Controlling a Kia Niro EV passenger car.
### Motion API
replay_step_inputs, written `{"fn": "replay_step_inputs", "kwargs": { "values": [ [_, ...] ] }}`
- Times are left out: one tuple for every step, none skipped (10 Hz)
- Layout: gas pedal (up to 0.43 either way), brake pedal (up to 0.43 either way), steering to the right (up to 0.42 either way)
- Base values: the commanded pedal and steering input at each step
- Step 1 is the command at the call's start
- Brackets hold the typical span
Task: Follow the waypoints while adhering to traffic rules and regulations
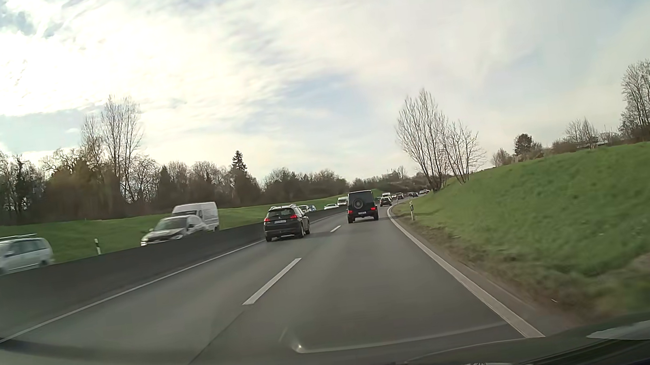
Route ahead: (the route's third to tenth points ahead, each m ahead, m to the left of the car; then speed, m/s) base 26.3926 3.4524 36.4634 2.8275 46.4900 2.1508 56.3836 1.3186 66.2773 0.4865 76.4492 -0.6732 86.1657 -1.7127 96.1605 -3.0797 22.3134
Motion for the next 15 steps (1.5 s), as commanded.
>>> {"fn": "replay_step_inputs", "kwargs": {
  "values": [
    [0.319,0.0,0.006],
    [0.319,0.0,0.006],
    [0.319,0.0,0.006],
    [0.319,0.0,0.007],
    [0.319,0.0,0.007],
    [0.319,0.0,0.007],
    [0.319,0.0,0.007],
    [0.319,0.0,0.007],
    [0.319,0.0,0.007],
    [0.319,0.0,0.007],
    [0.319,0.0,0.007],
    [0.319,0.0,0.007],
    [0.319,0.0,0.007],
    [0.319,0.0,0.007],
    [0.319,0.0,0.007]
  ]
}}
